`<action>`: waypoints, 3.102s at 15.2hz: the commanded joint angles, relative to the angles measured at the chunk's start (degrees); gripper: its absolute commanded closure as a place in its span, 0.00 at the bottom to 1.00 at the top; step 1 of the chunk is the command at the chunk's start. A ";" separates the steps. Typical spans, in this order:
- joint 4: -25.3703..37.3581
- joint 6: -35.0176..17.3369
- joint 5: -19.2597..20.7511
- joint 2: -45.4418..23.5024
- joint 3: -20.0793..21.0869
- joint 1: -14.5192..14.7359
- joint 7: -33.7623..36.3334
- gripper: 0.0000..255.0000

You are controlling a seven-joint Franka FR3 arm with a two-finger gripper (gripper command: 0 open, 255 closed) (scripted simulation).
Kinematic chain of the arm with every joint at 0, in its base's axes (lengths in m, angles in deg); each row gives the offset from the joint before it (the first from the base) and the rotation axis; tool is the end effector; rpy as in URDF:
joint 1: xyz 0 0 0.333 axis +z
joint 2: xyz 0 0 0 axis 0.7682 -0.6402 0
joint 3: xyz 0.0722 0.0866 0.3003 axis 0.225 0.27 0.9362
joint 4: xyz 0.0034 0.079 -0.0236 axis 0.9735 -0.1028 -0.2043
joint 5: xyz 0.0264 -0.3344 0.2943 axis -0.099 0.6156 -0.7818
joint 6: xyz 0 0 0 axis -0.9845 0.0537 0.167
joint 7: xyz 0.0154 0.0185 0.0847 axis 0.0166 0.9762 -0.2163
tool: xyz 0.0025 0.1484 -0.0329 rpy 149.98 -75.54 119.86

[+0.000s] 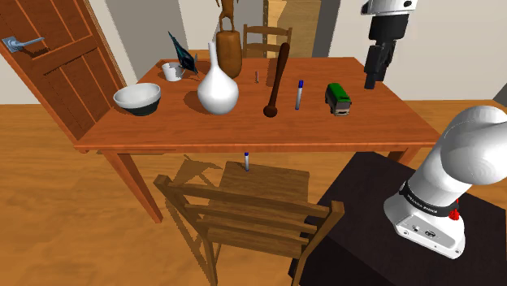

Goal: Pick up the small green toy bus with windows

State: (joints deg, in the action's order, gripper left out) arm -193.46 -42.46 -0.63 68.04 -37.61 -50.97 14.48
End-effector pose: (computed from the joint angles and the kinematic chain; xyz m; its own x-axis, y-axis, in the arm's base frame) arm 0.3217 -0.0050 0.5135 0.9861 0.0243 -0.1642 0.0065 -0.9941 -0.1080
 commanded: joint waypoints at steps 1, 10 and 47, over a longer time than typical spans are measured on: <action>0.00 0.00 0.00 0.00 0.00 0.00 0.00 0.00; -2.54 -17.41 3.62 -11.28 -2.40 -6.37 5.48 0.00; 1.86 -51.22 7.59 -41.85 -10.20 -17.34 16.63 1.00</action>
State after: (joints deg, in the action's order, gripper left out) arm -191.56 -93.68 6.97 26.32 -47.80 -68.31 31.14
